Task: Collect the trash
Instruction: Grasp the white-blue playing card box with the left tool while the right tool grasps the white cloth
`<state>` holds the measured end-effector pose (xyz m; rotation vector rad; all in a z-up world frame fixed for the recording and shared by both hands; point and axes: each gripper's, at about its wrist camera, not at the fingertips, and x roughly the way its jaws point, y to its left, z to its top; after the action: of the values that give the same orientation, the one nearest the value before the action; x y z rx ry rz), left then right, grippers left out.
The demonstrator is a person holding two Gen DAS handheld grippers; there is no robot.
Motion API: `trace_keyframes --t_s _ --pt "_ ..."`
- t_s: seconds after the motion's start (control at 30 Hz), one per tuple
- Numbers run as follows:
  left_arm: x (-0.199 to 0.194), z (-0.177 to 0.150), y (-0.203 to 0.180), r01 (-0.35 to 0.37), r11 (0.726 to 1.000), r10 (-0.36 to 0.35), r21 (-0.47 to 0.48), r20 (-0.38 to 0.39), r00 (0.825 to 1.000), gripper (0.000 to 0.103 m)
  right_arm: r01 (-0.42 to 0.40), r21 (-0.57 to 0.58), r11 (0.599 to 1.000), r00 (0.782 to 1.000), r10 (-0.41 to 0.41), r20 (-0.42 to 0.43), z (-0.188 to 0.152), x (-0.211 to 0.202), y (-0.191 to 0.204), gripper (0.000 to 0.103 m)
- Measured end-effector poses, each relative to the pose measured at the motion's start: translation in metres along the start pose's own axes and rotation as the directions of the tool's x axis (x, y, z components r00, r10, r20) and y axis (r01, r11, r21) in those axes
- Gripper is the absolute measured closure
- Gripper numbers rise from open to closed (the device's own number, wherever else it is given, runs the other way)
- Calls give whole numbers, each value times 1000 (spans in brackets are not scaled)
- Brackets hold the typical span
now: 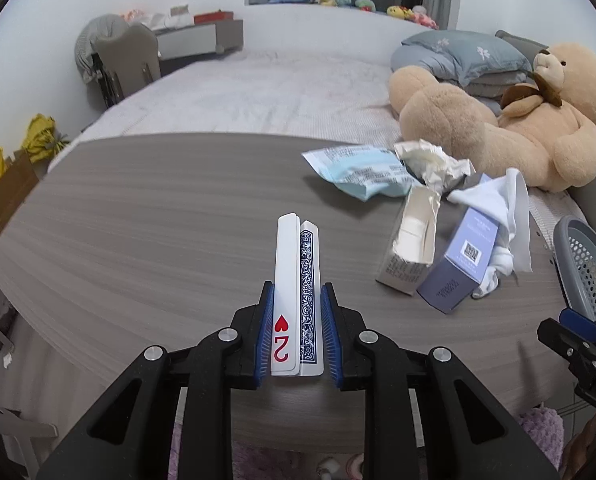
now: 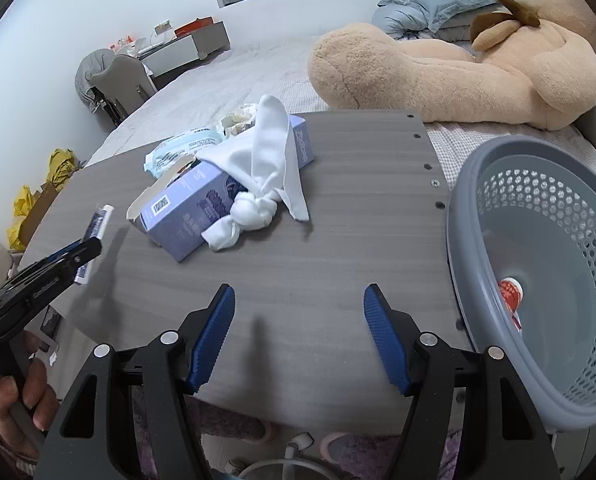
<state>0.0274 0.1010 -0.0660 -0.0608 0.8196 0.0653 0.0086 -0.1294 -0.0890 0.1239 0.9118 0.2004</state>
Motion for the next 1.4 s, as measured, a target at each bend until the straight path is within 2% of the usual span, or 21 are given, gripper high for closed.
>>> trace_keyframes --t_s 0.2,0.43,0.7,0.8,0.87,1.07,1.4 --pt "-4 4 6 -3 1000 3 -14 23 1000 80 -21 -13 1000 1000 21 12 25 14 10 39" --pt "4 5 14 2 999 -1 -36 13 1000 80 11 -26 1000 1000 -10 13 47 35 21 39" --pt "7 1 17 13 999 -12 -41 7 1000 80 52 -51 997 998 -52 -18 56 57 31 39" --pt "8 1 17 19 999 -19 -41 3 1000 80 51 -61 997 998 -53 -26 54 61 33 51" --pt "7 1 17 22 999 -22 -39 2 1000 80 42 -66 997 998 -45 -34 53 62 35 68" --pt "4 -1 14 34 999 -34 -32 3 999 80 29 -59 998 999 -30 -17 51 53 33 70" --pt "-17 -4 -7 96 995 -96 6 22 995 80 31 -20 999 999 -30 33 40 11 17 70"
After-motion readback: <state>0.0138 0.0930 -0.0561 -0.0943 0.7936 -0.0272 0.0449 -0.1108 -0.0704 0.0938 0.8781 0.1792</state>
